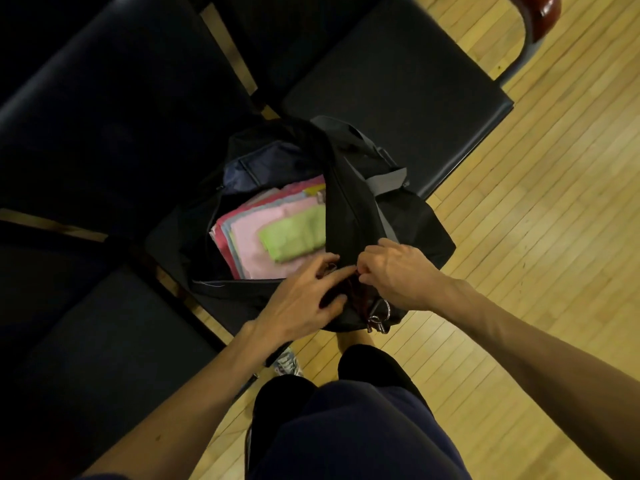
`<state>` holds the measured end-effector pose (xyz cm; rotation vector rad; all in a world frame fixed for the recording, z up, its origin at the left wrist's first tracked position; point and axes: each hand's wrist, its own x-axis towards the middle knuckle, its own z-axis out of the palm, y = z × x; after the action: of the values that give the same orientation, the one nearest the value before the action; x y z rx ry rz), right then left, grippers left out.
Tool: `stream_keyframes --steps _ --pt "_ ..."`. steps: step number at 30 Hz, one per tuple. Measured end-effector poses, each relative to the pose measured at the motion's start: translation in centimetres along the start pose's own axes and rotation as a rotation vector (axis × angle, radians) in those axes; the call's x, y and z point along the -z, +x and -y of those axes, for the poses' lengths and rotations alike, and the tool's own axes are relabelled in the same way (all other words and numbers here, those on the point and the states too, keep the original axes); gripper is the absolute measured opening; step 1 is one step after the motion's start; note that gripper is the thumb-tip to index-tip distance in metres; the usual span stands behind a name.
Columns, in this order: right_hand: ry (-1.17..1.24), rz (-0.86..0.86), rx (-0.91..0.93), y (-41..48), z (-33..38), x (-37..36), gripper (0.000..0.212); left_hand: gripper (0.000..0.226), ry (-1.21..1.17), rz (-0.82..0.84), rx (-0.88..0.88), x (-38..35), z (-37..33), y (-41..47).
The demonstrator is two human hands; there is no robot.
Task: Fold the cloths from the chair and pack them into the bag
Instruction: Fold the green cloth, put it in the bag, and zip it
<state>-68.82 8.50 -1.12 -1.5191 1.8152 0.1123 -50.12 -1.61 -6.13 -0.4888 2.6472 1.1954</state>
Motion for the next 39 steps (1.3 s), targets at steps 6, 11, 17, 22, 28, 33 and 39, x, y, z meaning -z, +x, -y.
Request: stream_keyframes --steps 6,11,17,22,28,33,39 --pt "0.078 -0.111 -0.006 -0.2 0.8 -0.6 0.025 0.016 0.291 -0.340 -0.057 -0.6 -0.2 1.4" --pt "-0.010 0.016 -0.097 -0.2 1.6 -2.6 0.045 0.018 -0.370 -0.478 0.522 4.6 0.8 2.1" --pt "-0.201 -0.073 -0.274 3.0 4.9 -5.7 0.061 0.040 -0.657 -0.487 0.513 5.9 -1.2 3.0" --pt "-0.120 -0.106 -0.125 3.3 4.9 -7.0 0.029 0.040 -0.740 -0.560 0.548 7.6 0.4 3.7" --pt "-0.140 -0.339 0.065 -2.2 3.5 -6.3 0.029 0.042 -0.734 -0.749 0.736 9.8 6.5 5.6" --pt "-0.104 0.111 -0.136 -3.2 3.5 -1.6 0.035 0.040 -0.736 -0.908 0.714 14.5 8.4 5.5" --pt "-0.107 -0.129 -0.234 10.3 8.5 2.1 0.076 0.038 -0.705 -0.656 0.517 14.8 2.9 4.5"
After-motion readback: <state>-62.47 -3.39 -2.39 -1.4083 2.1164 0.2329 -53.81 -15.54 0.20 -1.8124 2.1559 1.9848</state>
